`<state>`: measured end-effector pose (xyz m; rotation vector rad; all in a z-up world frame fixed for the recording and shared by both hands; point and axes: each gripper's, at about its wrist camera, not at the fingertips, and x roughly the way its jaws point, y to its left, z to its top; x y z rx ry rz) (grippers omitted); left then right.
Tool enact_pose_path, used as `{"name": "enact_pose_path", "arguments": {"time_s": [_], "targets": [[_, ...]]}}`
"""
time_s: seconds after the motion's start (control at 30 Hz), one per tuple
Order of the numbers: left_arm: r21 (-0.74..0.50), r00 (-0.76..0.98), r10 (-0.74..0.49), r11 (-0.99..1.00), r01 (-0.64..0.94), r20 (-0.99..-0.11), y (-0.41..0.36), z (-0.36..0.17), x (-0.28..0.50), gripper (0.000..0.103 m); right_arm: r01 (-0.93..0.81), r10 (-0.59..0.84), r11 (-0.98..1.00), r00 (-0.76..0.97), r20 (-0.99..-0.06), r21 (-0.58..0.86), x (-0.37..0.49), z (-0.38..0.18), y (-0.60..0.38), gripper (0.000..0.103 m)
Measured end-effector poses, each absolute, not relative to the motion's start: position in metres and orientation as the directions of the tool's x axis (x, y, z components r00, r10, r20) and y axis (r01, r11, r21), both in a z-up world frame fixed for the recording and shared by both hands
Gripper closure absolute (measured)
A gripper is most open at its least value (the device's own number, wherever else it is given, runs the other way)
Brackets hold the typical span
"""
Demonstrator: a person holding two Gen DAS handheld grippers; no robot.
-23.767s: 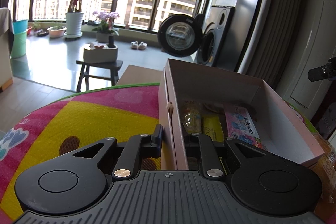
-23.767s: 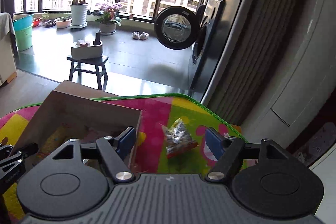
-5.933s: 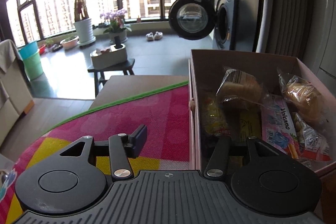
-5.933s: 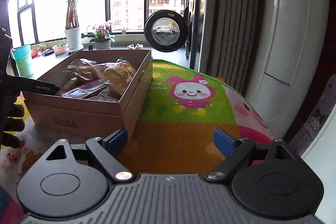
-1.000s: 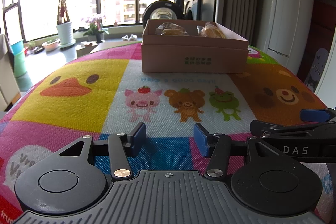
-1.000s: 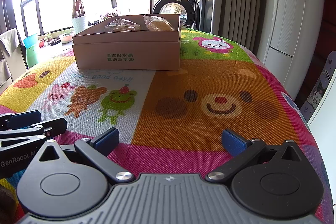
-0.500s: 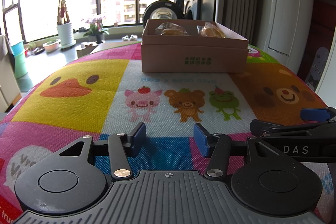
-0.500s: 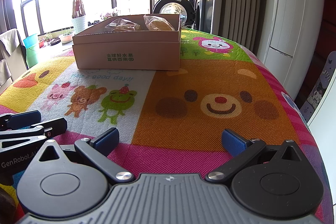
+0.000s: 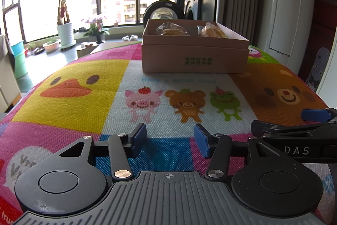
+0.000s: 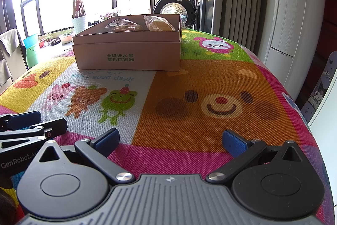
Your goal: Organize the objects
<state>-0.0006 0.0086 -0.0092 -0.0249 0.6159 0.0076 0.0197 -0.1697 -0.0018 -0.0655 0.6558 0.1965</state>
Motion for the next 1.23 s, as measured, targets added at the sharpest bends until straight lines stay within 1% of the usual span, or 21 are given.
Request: {"name": "enact_pose_path", "arguments": {"time_s": [0.97,1.23], "targets": [[-0.018,0.816,0.001,1.000,-0.014,-0.578,0.0081,-0.0088,-0.0013,0.046,-0.202,0.161,0.979,0.775,-0.611,0.002,0.0197,-0.0019,-0.1695,0.000],[-0.029,0.817,-0.014,1.000,-0.003,-0.577,0.0114,-0.0083,-0.0008,0.047,-0.202,0.161,0.979,0.775,-0.611,0.002,0.0200,-0.0021,-0.1688,0.000]]}}
